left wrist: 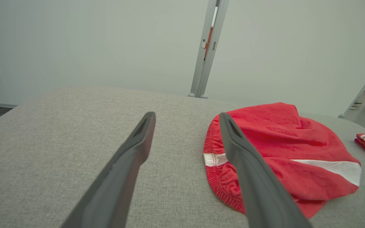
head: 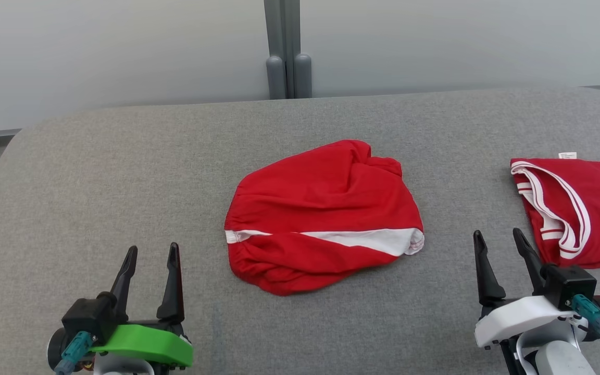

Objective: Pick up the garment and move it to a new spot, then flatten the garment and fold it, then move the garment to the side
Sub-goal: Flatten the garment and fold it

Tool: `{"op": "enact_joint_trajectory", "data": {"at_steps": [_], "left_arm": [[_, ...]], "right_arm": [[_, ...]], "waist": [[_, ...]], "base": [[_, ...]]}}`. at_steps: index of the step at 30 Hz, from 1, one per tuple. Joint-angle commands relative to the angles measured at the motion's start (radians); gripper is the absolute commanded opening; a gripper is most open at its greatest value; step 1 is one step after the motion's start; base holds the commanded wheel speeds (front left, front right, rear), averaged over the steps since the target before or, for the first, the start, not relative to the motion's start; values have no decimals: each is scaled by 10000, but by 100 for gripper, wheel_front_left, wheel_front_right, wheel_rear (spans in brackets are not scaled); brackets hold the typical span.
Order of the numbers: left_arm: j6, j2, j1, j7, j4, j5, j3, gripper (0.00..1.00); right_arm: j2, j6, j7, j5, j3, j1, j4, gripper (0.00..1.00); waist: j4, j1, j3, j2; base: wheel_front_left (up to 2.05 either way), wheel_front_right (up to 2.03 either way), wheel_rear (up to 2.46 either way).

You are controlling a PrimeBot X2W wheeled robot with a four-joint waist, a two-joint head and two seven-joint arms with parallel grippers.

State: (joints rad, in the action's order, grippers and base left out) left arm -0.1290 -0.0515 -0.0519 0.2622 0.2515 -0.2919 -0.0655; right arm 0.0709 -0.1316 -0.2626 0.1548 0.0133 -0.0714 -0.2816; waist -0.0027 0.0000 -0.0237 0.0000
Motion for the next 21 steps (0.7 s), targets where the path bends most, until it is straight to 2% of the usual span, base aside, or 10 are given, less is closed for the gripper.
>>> {"op": "enact_joint_trajectory", "data": {"at_steps": [1,8,12,16,21], "left_arm": [[-28,-3,-134,29,14,20,-8,100],[-29,2,-306,29,113,67,-242,100],[-29,-35,-649,29,655,249,-662,100],[-28,-90,-1455,29,1866,41,-1328,100],[-16,-84,-2889,-291,3638,-118,-1822,100]], "right_arm": [[-15,19,-27,-60,19,50,48,100],[-40,19,-27,-79,31,-27,78,100],[-13,19,-27,-94,-56,-229,71,100],[24,19,144,-128,-257,-563,-139,100],[-42,19,1080,42,-764,-1327,-855,100]], "waist": [[6,0,-23,0],[62,0,-175,0],[109,0,-350,0],[93,0,-673,0],[-67,0,-1192,0]], "base": [[0,0,0],[0,0,0],[0,0,0],[0,0,0],[0,0,0]]}}
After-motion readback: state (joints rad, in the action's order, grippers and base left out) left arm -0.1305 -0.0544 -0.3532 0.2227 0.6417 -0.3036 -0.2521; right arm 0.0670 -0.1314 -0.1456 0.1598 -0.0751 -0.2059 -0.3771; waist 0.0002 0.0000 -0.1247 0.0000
